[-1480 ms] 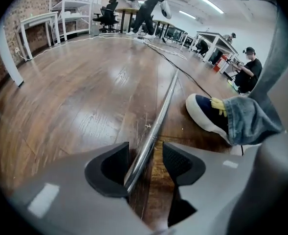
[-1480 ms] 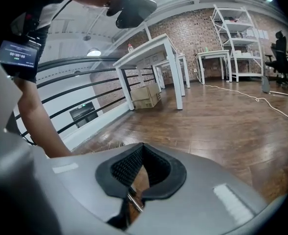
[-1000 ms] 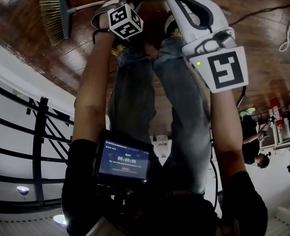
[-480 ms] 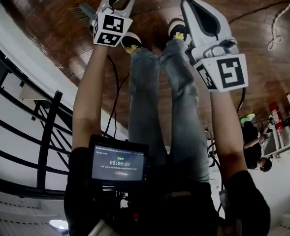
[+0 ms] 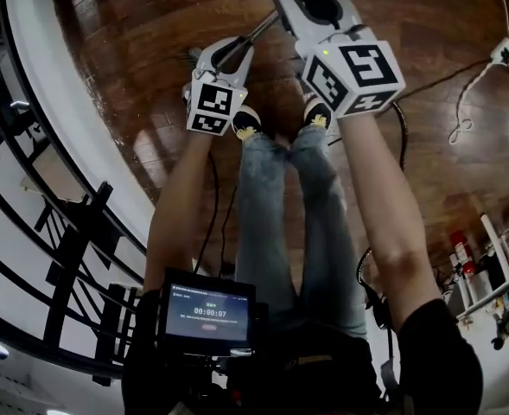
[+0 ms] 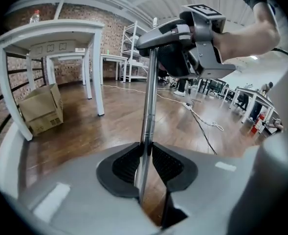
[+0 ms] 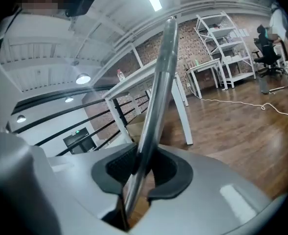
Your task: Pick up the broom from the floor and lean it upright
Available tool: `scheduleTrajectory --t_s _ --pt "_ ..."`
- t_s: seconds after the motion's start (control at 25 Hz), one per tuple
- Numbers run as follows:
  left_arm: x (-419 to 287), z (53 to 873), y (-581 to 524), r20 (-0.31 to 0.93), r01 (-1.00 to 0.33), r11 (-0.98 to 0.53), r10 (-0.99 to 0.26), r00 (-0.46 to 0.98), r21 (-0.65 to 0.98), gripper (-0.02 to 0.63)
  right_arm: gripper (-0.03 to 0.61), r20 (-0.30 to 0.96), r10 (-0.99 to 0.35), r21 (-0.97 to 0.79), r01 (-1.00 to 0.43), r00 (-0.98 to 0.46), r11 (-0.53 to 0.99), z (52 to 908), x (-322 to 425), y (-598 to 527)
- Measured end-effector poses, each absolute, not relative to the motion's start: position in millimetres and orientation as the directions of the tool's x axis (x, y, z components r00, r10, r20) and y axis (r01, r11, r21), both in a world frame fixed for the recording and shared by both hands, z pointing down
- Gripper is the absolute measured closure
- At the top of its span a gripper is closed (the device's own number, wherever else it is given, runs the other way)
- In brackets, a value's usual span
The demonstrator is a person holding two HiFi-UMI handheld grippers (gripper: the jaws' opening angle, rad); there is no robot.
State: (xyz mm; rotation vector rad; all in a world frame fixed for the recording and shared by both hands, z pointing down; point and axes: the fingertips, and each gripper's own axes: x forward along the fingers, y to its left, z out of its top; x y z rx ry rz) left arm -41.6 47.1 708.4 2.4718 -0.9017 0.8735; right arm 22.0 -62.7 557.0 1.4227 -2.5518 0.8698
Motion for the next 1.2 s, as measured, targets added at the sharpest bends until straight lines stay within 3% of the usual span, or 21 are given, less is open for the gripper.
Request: scheduleTrajectory --t_s 0.12,0.28,0.36,0.52,0.6,0.64,0.8,1.2 --pt "-52 688 42 0.645 -0.693 -0.71 -0.471 0.601 0.127 0.516 0.526 0.303 -0.745 -0.47 -0.773 -0.595 0.426 529 -1 -65" --pt "-61 638 28 0.577 -0.697 -0.71 -0.527 0.624 0.105 0.555 0.529 0.314 -0.704 -0.41 -0.76 -0.637 0.504 489 -34 -61" --pt "-66 610 18 0.551 -0.699 -0.71 -0.551 0.627 0.086 0.542 0.528 0.325 -0.683 -0.361 -0.753 -0.654 0.55 466 -51 -57" --pt "-64 552 -5 0.463 -0.691 -0.716 -0.581 0.67 0.102 0.359 0.526 0.343 -0.639 -0.236 -0.722 -0.688 0.65 415 -80 -54" --pt "-62 524 -16 0.426 -0.676 -0.732 -0.585 0.691 0.092 0.351 0.525 0.335 -0.633 -0.198 -0.709 -0.697 0.676 388 -90 -57" --pt "-63 511 -24 0.413 -0.675 -0.734 -0.594 0.691 0.074 0.362 0.525 0.325 -0.634 -0.184 -0.704 -0.702 0.686 375 -95 -62" --pt "-81 471 -70 0.353 -0.727 -0.686 -0.675 0.647 0.021 0.522 0.525 0.261 -0.649 -0.178 -0.696 -0.715 0.696 332 -107 -96" --pt "-86 452 -156 0.459 -0.813 -0.581 -0.711 0.533 0.044 0.522 0.525 0.232 -0.58 -0.316 -0.624 -0.781 0.715 316 -103 -201"
